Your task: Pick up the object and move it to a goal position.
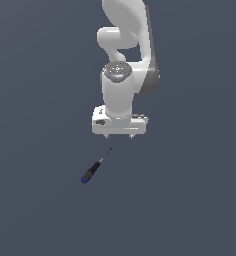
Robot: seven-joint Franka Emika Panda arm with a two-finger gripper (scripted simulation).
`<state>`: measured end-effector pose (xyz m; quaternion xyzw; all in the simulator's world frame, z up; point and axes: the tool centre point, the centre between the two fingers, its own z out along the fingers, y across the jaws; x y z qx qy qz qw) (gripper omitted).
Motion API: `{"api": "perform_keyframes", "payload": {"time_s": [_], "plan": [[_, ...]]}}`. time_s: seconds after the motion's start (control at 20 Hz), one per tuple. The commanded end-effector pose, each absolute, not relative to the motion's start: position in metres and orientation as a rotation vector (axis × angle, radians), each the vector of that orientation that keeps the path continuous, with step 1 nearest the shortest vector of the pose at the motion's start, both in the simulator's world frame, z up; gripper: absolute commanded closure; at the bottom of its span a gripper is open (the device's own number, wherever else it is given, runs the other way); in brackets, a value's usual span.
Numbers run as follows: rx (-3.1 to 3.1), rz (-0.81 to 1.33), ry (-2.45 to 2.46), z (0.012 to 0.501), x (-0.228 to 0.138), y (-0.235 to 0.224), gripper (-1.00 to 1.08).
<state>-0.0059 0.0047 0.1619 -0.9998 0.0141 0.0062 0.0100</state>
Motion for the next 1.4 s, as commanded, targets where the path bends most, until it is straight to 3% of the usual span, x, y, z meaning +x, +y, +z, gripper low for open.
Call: {"api": "perform_keyframes", "payload": {"time_s": [0.0,0.6,1.35], "plan": [[-3.121,0.019,0.044,0.162,-0.006,0.005,-0.92],[-3.099,-0.005,0.028,0.181,-0.001,0.031,-0.92],[-3.074,0.004,0.456,0.129,0.030,-0.025,-0.92]]}}
